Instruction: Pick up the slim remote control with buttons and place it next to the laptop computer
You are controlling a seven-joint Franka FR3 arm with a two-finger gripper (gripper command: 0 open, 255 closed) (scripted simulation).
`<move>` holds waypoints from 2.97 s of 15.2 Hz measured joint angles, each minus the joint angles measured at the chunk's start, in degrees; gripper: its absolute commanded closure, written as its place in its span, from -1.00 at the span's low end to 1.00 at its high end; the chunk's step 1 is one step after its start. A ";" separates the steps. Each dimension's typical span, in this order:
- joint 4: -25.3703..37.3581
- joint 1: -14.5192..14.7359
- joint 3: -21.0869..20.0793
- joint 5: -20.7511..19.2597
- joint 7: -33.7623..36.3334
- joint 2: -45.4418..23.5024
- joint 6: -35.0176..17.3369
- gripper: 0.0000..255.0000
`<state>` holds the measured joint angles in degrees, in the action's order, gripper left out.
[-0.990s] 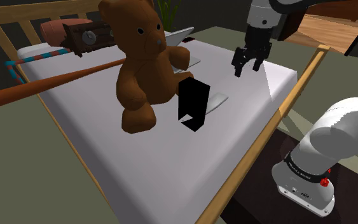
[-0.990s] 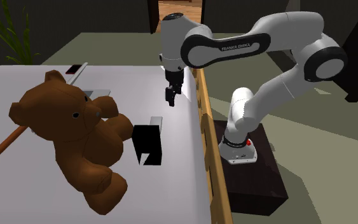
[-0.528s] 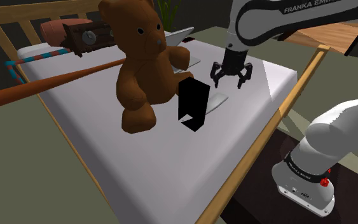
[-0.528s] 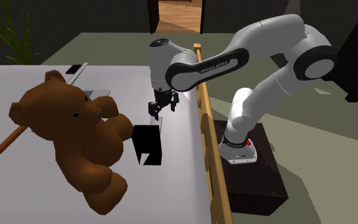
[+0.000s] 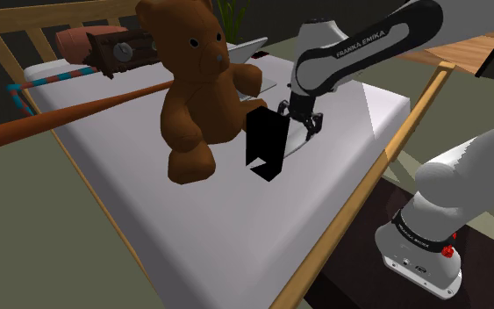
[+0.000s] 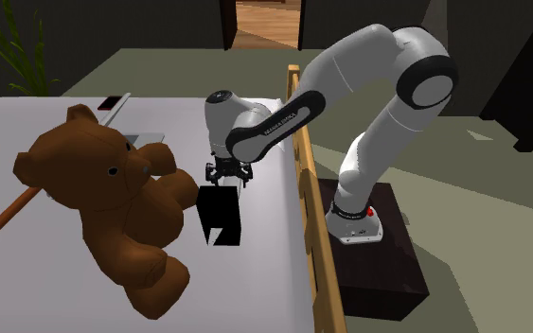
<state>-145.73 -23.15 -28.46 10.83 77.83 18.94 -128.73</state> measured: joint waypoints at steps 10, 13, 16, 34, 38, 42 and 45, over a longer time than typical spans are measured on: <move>-2.05 -1.87 -2.35 -1.99 5.83 -6.24 -8.20 -1.00; -2.10 -1.89 -2.38 -2.05 5.88 -6.36 -8.37 -1.00; -2.08 -1.88 -2.38 -2.05 5.89 -6.34 -8.37 1.00; 0.47 -1.04 -1.00 -0.26 4.47 -1.37 -1.13 1.00; 2.25 -0.94 -0.20 0.02 3.89 0.47 2.42 1.00; 4.11 -0.74 0.47 0.29 3.58 2.27 6.02 1.00; 5.61 -0.71 0.98 0.33 3.37 3.30 8.53 1.00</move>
<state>-140.12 -23.85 -27.48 11.16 81.20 22.24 -120.20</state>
